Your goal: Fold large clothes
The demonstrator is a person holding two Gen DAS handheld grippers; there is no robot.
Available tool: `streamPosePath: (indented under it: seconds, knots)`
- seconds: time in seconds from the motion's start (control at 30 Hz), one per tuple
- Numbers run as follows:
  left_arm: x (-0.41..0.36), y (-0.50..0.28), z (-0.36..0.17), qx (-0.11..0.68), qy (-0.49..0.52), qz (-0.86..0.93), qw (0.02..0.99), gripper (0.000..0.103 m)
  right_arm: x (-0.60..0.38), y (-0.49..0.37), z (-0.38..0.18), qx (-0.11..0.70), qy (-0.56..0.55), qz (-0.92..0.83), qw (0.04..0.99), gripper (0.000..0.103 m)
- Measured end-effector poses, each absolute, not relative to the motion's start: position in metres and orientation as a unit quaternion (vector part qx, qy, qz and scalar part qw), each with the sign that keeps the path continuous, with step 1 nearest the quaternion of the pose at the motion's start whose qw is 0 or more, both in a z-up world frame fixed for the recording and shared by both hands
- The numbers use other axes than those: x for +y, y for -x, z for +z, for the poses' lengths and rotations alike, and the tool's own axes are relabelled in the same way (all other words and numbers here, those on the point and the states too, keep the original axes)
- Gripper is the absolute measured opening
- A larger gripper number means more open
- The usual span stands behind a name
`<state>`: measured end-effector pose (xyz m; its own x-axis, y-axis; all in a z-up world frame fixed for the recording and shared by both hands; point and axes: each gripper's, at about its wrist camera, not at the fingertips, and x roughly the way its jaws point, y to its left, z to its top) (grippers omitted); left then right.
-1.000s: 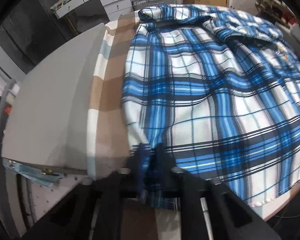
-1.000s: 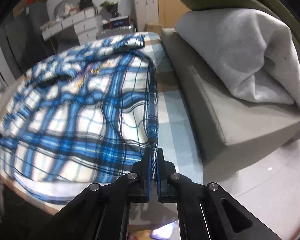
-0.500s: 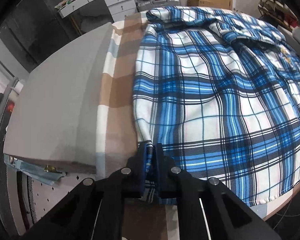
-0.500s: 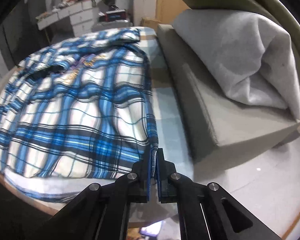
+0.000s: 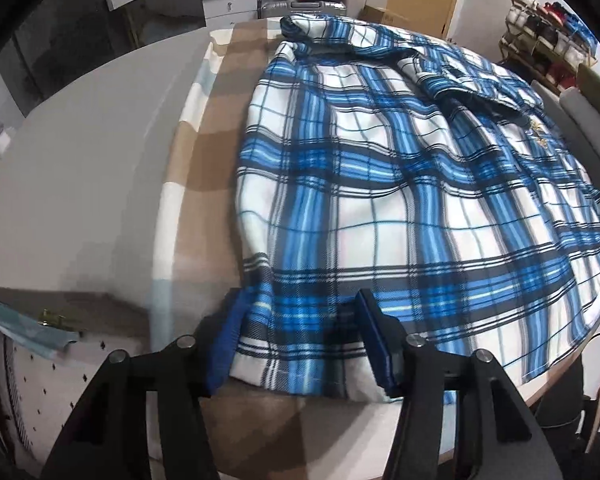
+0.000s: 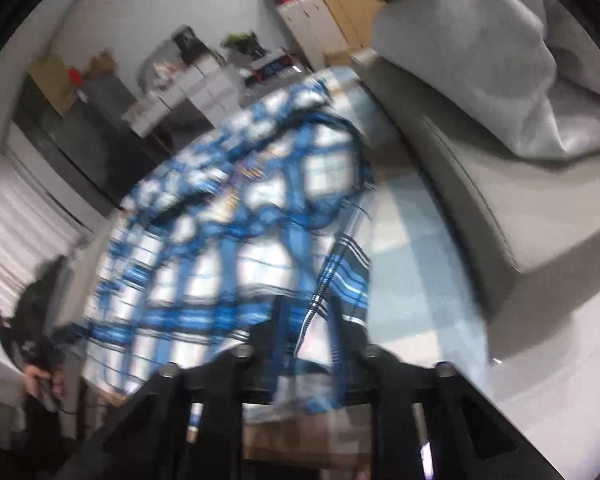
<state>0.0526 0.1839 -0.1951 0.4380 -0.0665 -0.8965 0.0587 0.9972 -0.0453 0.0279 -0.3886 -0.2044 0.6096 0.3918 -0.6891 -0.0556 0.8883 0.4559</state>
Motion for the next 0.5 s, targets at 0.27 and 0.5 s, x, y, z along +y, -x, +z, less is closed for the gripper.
streamPosePath:
  seconds: [0.27, 0.5]
  knots:
    - [0.199, -0.046, -0.170, 0.478, 0.081, -0.058, 0.873, 0.026, -0.396, -0.026, -0.196, 0.408, -0.189, 0.065, 0.891, 0.006]
    - [0.204, -0.038, -0.184, 0.509, 0.076, -0.041, 0.856, 0.027, -0.419, -0.033, -0.214, 0.440, -0.194, 0.023, 0.877, 0.043]
